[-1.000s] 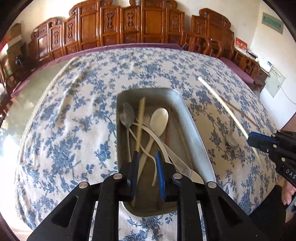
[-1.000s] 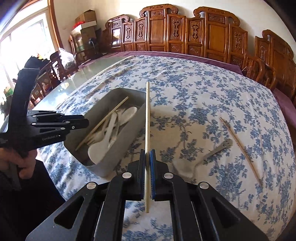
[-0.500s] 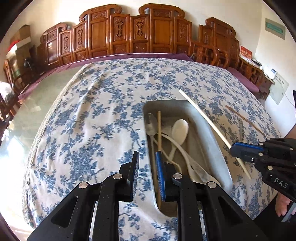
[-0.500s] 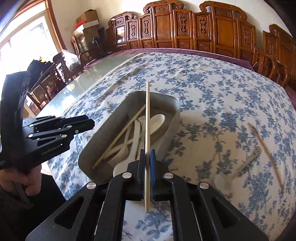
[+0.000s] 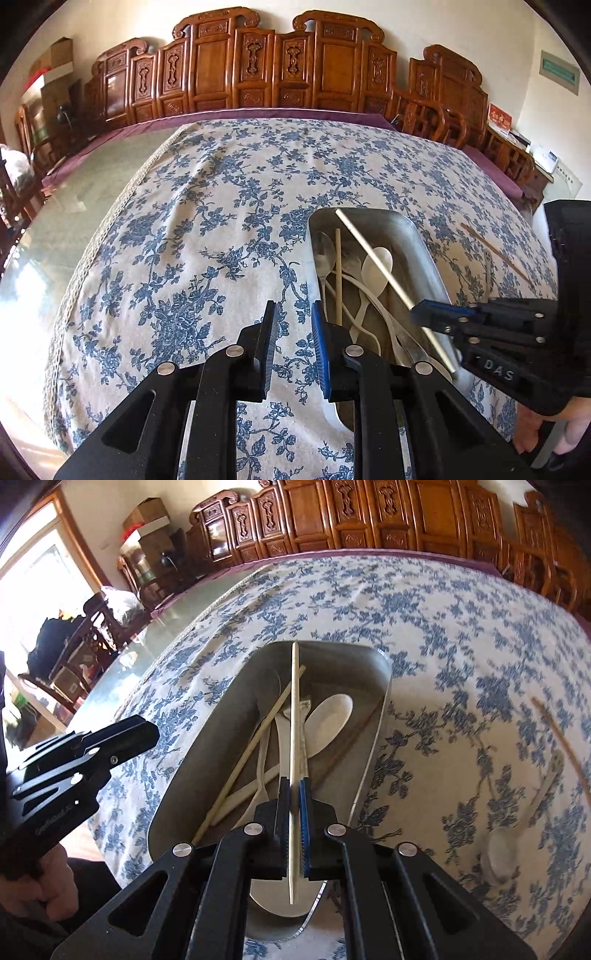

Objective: Organize utensils
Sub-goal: 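Lower the bamboo chopstick into the grey tray and open the right tool, then grasp a dark wooden chopstick from the tablecloth with the right tool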

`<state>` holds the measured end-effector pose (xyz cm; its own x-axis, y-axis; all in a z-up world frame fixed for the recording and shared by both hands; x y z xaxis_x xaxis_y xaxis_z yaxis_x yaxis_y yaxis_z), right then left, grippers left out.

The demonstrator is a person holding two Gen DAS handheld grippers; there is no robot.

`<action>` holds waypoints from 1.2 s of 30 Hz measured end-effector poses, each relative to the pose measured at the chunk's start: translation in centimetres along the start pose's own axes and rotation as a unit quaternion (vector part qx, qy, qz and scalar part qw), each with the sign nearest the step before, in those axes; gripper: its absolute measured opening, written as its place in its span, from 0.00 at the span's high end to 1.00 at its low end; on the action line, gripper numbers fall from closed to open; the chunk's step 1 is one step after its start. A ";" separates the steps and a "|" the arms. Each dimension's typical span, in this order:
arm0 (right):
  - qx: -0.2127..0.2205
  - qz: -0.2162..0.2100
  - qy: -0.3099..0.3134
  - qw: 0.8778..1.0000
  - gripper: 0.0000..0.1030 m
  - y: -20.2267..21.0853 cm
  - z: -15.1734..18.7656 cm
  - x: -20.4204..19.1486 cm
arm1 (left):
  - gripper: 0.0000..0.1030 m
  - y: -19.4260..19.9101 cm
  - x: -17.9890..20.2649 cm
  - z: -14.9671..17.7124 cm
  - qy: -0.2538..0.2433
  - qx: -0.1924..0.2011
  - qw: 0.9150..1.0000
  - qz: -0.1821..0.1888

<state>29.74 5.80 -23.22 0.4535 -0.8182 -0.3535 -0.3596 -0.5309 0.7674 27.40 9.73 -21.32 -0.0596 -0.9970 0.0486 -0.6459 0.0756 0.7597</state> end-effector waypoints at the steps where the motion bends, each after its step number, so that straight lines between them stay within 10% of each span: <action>1: 0.000 -0.003 -0.002 1.000 0.93 -0.1 0.0 0.1 | 0.83 0.0 0.0 0.0 0.000 0.000 1.000 0.001; 15: 0.051 0.004 0.038 0.998 0.92 3.1 0.1 1.2 | 0.81 0.0 1.5 0.1 -0.013 0.002 1.000 0.008; 28: 0.078 0.100 0.051 0.991 0.81 8.5 0.4 12.1 | 0.25 -0.2 5.8 -0.4 -0.037 0.017 0.999 0.033; 36: 0.058 0.153 0.032 0.986 0.75 8.4 0.4 20.6 | 0.23 -0.5 9.2 -0.3 -0.063 0.017 0.997 0.050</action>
<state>35.72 -15.64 -24.28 0.3591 -0.9301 -0.0776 -0.5760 -0.2863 0.7657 27.46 0.48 -21.06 -0.2178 -0.9752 0.0396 -0.6566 0.1764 0.7333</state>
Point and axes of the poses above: each gripper's, at about its wrist camera, not at the fingertips, and y roughly against the way its jaws point, x to its right, z to its underside, the point moved 1 cm from there along -y, roughly the way its jaws point, and after that the axes turned 1 degree about -y, right-handed, at the moved point
